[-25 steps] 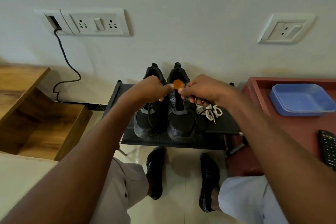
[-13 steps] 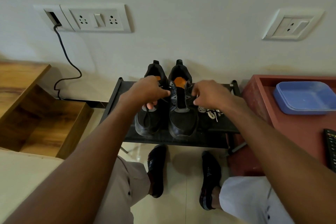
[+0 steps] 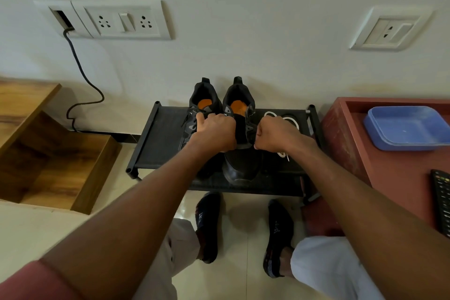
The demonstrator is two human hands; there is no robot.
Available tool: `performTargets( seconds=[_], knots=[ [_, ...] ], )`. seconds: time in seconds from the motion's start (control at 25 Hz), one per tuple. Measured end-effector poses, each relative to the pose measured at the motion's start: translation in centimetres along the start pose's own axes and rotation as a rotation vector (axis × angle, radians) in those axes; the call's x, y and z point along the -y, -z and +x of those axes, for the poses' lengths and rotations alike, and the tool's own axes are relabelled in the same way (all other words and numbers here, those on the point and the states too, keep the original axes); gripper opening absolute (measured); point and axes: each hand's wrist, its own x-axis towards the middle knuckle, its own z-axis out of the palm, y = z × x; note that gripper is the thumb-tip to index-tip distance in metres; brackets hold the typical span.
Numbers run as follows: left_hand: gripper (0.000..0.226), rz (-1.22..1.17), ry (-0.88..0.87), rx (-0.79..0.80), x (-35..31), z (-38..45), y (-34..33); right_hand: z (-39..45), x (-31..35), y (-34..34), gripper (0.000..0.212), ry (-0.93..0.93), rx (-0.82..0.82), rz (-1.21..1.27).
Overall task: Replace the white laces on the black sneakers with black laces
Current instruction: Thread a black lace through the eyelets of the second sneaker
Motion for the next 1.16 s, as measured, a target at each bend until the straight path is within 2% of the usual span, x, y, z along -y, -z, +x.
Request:
performTargets(
  seconds=[0.08, 0.2, 0.28, 0.4, 0.48, 0.56, 0.64, 0.8, 1.04, 1.16],
  knots=[
    [0.024, -0.169, -0.016, 0.066, 0.6, 0.4, 0.4, -0.3, 0.5, 0.6, 0.017, -0.028, -0.001, 0.075],
    [0.026, -0.603, -0.018, 0.159, 1.5, -0.2, 2.9, -1.2, 1.5, 2.5, 0.015, -0.123, 0.073, 0.350],
    [0.033, -0.854, -0.034, 0.116, 2.1, -1.4, 4.8, -2.1, 2.0, 4.0, 0.016, -0.188, 0.180, 0.491],
    [0.041, -1.065, -0.062, -0.029, 2.9, -3.0, 6.1, -3.1, 1.8, 5.2, 0.020, -0.220, 0.206, 0.427],
    [0.038, -1.200, -0.112, -0.061, 3.1, -3.7, 6.1, -3.7, 1.6, 5.7, 0.021, -0.207, 0.180, 0.285],
    [0.034, -1.326, -0.152, -0.088, 3.4, -4.3, 6.3, -4.6, 2.2, 6.5, 0.026, -0.189, 0.219, 0.323],
    [0.033, -1.408, -0.183, -0.160, 3.5, -5.1, 7.0, -5.3, 3.1, 7.6, 0.028, -0.125, 0.160, 0.504],
    [0.033, -1.502, -0.237, -0.346, 3.3, -7.1, 9.4, -7.8, 4.9, 10.6, 0.028, 0.023, -0.108, 0.922],
    [0.031, -1.442, -0.282, -0.500, 1.0, -10.9, 15.6, -12.3, 7.2, 15.6, 0.025, 0.197, -0.246, 1.187],
    [0.030, -1.409, -0.269, -0.552, 0.0, -13.2, 19.7, -15.1, 8.6, 19.0, 0.024, 0.306, -0.347, 1.228]
  ],
)
